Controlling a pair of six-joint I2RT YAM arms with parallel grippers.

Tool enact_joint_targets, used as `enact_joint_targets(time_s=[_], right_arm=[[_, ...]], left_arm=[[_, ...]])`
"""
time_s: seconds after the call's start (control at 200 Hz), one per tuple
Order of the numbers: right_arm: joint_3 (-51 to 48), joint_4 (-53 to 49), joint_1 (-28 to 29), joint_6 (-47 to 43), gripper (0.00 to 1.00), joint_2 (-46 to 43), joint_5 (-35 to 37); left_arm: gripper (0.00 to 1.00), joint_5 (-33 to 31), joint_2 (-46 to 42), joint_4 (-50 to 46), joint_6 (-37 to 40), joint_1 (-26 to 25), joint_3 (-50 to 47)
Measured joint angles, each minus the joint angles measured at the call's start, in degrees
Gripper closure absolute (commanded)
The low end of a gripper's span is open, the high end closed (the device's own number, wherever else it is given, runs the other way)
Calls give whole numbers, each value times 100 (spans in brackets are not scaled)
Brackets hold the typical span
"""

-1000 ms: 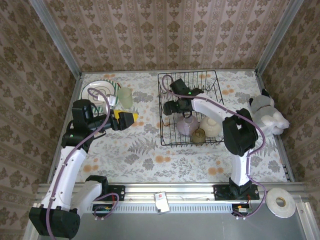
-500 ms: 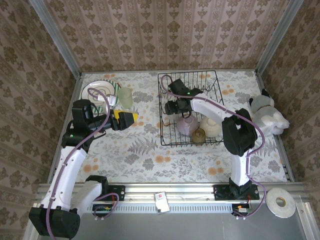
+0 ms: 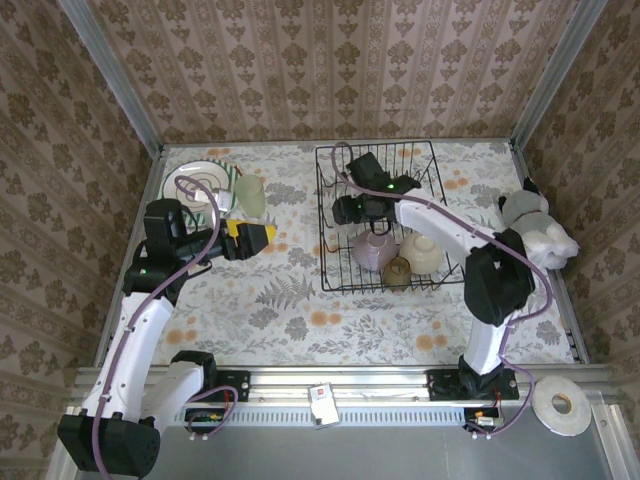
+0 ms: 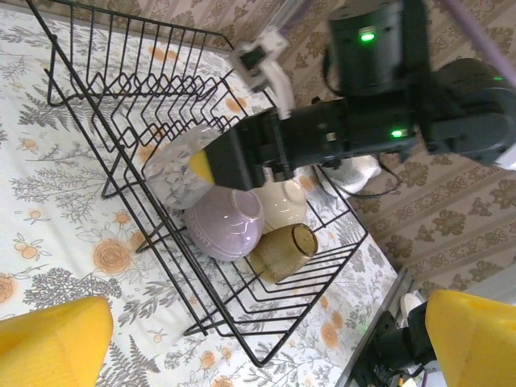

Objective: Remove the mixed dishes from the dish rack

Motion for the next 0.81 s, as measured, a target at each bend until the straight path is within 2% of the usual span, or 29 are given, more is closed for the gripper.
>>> enact_joint_targets(time_s=[0.29, 0.485, 0.805], right_arm=[[-597, 455, -389, 184, 71, -1104, -785], [-1600, 1078, -844, 603, 72, -1786, -1742], [-3040, 2365, -1451, 1443, 72, -2881, -3165]], left_arm=[[0, -96, -33, 573, -509, -133, -367], [0, -236, 46, 1394, -1060, -555, -826], [3, -345, 1357, 3348, -1899, -1519, -1132]])
